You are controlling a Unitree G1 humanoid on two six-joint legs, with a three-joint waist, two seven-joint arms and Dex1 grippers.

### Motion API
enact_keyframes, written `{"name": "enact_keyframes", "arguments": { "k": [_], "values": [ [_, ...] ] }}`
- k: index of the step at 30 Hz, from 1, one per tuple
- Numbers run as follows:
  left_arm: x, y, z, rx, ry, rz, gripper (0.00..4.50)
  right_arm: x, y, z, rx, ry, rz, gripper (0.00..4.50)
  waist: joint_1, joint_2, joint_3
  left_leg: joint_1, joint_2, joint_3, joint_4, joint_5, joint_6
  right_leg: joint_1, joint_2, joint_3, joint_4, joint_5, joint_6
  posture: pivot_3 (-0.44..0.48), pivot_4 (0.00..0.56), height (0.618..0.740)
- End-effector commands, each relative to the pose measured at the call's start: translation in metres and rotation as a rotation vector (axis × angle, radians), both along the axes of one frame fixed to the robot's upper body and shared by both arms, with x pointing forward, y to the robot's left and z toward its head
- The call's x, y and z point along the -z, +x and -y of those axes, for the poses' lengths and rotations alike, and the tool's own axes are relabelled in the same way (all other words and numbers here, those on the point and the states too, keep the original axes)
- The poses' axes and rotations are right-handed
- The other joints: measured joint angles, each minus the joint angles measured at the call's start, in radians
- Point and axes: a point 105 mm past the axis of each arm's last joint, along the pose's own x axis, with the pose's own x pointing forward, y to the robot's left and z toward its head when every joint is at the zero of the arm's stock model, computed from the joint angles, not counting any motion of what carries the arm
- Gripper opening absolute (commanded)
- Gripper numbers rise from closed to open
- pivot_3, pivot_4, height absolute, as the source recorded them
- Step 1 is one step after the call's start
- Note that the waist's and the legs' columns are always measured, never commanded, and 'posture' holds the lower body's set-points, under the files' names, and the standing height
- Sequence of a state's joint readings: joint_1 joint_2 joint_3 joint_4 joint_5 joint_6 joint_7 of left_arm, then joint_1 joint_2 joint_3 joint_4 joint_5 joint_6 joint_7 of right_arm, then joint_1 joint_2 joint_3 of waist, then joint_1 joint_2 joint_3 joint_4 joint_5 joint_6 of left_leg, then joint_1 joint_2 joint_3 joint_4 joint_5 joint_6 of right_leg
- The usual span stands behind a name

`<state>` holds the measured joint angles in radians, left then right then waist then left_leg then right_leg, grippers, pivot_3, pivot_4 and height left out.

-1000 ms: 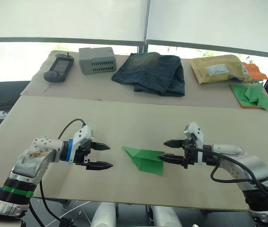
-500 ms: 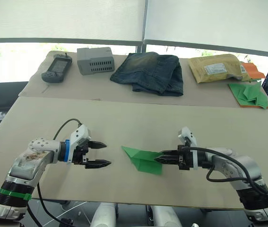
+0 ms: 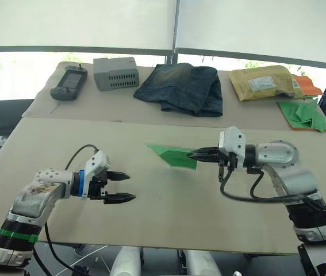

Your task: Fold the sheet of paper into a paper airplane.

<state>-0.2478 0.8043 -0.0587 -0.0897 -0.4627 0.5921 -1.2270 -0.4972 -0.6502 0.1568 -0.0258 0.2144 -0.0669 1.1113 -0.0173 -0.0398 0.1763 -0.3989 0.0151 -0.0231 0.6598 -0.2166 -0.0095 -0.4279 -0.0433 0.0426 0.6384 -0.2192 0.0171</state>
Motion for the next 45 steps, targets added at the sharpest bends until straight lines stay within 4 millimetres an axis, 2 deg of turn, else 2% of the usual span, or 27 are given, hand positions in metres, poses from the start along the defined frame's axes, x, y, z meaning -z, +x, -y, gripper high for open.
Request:
{"name": "enact_keyframes", "arguments": {
  "k": [1,5,7,8,11,17,20,25,30,32,39,40,45],
  "values": [
    [-0.006,0.005,-0.004,-0.006,0.02,0.03,4.47,-0.01,-0.003,-0.006,-0.093,-0.057,0.313,0.01,0.0,0.0,0.0,0.0,0.0,0.0,0.0,0.0,0.0,0.0,0.0,0.0,0.0,0.0,0.0,0.0,0.15,0.728],
    [-0.004,0.004,-0.007,-0.02,0.03,0.009,4.47,0.009,-0.009,-0.002,-0.19,-0.236,0.61,0.01,0.002,0.0,0.0,0.0,0.0,0.0,0.0,0.0,0.0,0.0,0.0,0.001,0.001,0.0,0.0,0.0,0.15,0.728],
    [-0.002,0.003,-0.008,-0.019,0.043,0.001,4.47,0.021,-0.015,0.0,-0.235,-0.272,0.696,0.01,0.001,0.0,0.0,0.0,0.0,0.0,0.0,0.0,0.0,0.0,0.0,0.0,0.001,0.0,0.0,0.0,0.15,0.728],
    [-0.002,0.002,-0.008,-0.02,0.038,-0.004,4.47,0.025,-0.017,0.001,-0.237,-0.265,0.715,0.01,0.001,0.0,0.0,0.0,0.0,0.0,0.0,0.0,0.0,0.0,0.0,0.001,0.001,0.0,0.0,0.0,0.15,0.728],
    [-0.002,0.001,-0.007,-0.012,0.036,-0.013,4.47,0.053,-0.025,0.007,-0.251,-0.299,0.774,0.01,0.001,0.0,0.0,0.001,0.0,0.0,0.0,0.0,0.0,0.0,0.0,0.001,0.003,-0.001,-0.002,0.0,0.15,0.728],
    [-0.004,0.005,-0.004,-0.002,0.033,-0.01,4.47,0.083,-0.032,0.014,-0.258,-0.334,0.808,0.01,-0.005,0.0,0.0,0.002,-0.001,0.001,0.0,0.0,0.0,0.0,0.0,0.003,0.005,-0.001,-0.002,0.0,0.15,0.728],
    [-0.004,0.005,-0.003,0.006,0.035,-0.013,4.47,0.088,-0.032,0.02,-0.239,-0.324,0.794,0.91,-0.008,0.0,0.0,0.004,-0.001,0.001,0.0,0.0,0.0,0.001,0.0,0.003,0.006,-0.001,-0.003,0.0,0.15,0.728],
    [-0.003,0.005,-0.003,0.011,0.032,-0.017,4.47,0.079,-0.03,0.027,-0.217,-0.311,0.812,2.67,-0.016,0.0,0.0,0.005,-0.001,0.001,0.0,0.0,0.0,0.003,0.0,0.003,0.005,-0.001,-0.003,0.0,0.15,0.728],
    [-0.006,0.007,-0.002,0.009,0.009,-0.012,4.47,0.049,-0.029,0.039,-0.155,-0.272,0.868,4.41,-0.019,0.0,0.0,0.006,-0.001,0.001,0.0,0.0,0.0,0.004,-0.001,0.003,0.005,-0.001,-0.003,0.0,0.15,0.728],
    [-0.014,0.01,0.004,0.007,-0.047,-0.009,4.47,0.036,-0.026,0.042,-0.122,-0.265,0.879,4.46,-0.02,0.0,0.0,0.006,-0.001,0.001,0.0,0.0,0.0,0.004,0.0,0.003,0.005,-0.001,-0.003,0.0,0.15,0.728],
    [-0.032,0.0,0.035,0.102,-0.177,-0.002,4.47,0.014,-0.007,0.048,0.042,-0.22,0.779,4.46,-0.025,0.0,0.0,0.007,-0.001,0.001,0.0,0.0,0.0,0.005,0.0,0.004,0.005,-0.001,-0.003,0.0,0.15,0.728],
    [-0.035,-0.003,0.04,0.117,-0.195,-0.009,3.88,0.011,-0.005,0.047,0.062,-0.209,0.766,4.5,-0.025,0.0,0.0,0.007,-0.001,0.001,0.0,0.0,0.0,0.005,0.0,0.004,0.005,-0.001,-0.003,0.0,0.15,0.728],
    [-0.036,-0.012,0.059,0.168,-0.204,-0.006,2.21,-0.006,0.009,0.044,0.193,-0.104,0.636,4.5,-0.025,0.0,0.0,0.007,0.0,0.001,0.0,0.0,0.0,0.005,0.0,0.004,0.006,-0.001,-0.003,0.0,0.15,0.728]
  ]
}}
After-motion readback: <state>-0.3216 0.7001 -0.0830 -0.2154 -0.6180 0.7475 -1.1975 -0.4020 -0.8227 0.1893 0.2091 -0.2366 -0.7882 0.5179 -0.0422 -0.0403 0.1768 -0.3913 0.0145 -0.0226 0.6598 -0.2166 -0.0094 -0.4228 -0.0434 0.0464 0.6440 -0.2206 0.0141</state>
